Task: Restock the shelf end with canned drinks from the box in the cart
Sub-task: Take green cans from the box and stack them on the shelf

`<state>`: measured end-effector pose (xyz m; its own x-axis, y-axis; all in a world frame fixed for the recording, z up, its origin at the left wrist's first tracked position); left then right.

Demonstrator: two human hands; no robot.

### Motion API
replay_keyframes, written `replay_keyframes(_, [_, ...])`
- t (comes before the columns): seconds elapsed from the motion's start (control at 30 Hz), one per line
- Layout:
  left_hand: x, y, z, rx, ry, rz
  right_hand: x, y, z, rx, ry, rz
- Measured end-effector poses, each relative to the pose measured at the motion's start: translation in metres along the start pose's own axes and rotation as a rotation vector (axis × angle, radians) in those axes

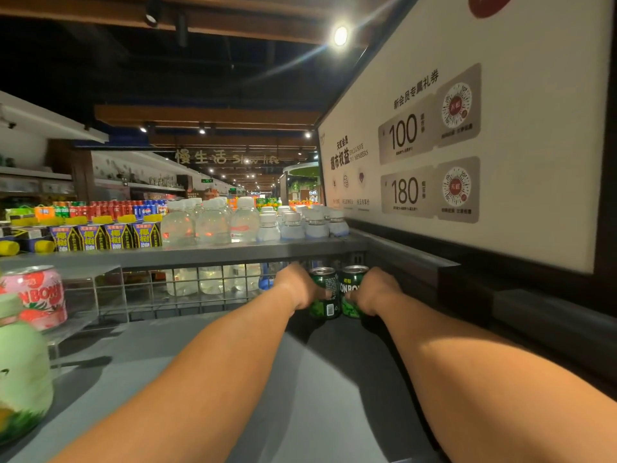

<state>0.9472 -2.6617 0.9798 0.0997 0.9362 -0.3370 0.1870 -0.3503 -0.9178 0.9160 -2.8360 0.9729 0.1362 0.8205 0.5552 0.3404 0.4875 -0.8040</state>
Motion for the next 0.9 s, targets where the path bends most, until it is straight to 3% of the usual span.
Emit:
replay_keyframes(0.13, [-0.004, -0.013, 0.010, -0.019, 0.040, -0.057, 0.007, -0.008, 0.010, 0.003, -0.032, 0.125])
replay_keyframes(0.4, [0.007, -0.084, 0.059, -0.057, 0.058, 0.092, 0.050, -0.053, 0.072, -0.090, -0.136, 0.150])
replay_keyframes(0.5, [0.018, -0.111, 0.100, -0.154, 0.049, 0.200, 0.068, -0.060, 0.110, -0.044, -0.206, 0.178])
replay_keyframes(0.9, [0.100, -0.171, 0.308, -0.434, -0.128, 0.260, 0.126, -0.049, 0.281, 0.055, -0.473, 0.027])
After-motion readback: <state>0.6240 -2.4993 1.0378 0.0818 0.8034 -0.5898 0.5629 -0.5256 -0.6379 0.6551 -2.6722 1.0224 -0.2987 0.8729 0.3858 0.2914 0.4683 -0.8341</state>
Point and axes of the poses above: each hand's wrist, its own z-axis away from the middle knuckle, its own y-axis out of the palm, x = y × z, the point moved 10 cm from there along -z, towards the middle knuckle, and after that the axes turned 3 degrees about -z, right-handed, at the moved point
